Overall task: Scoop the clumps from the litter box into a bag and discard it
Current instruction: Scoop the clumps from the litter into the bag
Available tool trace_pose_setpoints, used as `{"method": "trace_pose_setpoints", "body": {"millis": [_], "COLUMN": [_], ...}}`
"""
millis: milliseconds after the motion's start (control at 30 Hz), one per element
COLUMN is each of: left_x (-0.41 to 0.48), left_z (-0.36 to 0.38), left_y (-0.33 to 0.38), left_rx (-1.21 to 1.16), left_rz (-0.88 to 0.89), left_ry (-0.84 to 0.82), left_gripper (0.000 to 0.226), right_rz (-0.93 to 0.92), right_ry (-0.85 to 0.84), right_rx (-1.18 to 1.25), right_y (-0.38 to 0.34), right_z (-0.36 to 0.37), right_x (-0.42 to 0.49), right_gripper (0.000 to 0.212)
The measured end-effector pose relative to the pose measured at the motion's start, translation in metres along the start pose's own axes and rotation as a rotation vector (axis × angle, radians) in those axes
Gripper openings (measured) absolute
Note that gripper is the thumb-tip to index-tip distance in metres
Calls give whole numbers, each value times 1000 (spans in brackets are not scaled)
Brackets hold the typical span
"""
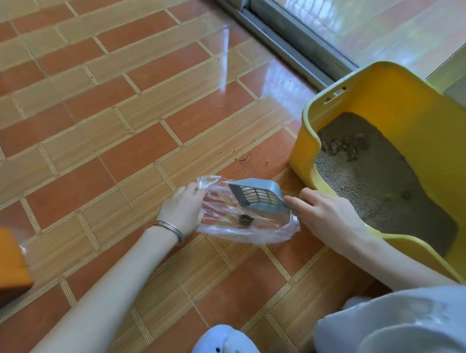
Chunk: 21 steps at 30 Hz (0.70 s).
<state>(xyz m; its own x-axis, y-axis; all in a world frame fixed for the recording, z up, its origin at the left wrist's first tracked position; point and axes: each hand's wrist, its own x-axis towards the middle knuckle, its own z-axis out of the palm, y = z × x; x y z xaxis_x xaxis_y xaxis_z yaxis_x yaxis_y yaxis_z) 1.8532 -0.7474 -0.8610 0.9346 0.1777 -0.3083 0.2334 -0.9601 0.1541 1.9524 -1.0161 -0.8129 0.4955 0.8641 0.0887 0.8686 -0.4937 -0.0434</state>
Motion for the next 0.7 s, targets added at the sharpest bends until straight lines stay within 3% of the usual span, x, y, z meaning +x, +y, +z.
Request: {"method": "trace_pose_setpoints", "body": {"millis": [267, 433, 700], "left_x": [-3, -3, 15], "left_z": [-6, -25, -74], "left_y": [4, 12, 84], "left_rx": [-16, 16, -17], "left_rz": [26, 42, 437], "left_ry": [-22, 45, 374], "left_gripper": [36, 38, 41], "right_rz": [236, 303, 483], "right_ry": [-95, -67, -19], "right_rx": [94, 271, 447], "right_y": [-7, 7, 67], "right_z": [-8, -53, -125], "right_x": [9, -2, -64], "right_gripper": [16, 23, 21]}}
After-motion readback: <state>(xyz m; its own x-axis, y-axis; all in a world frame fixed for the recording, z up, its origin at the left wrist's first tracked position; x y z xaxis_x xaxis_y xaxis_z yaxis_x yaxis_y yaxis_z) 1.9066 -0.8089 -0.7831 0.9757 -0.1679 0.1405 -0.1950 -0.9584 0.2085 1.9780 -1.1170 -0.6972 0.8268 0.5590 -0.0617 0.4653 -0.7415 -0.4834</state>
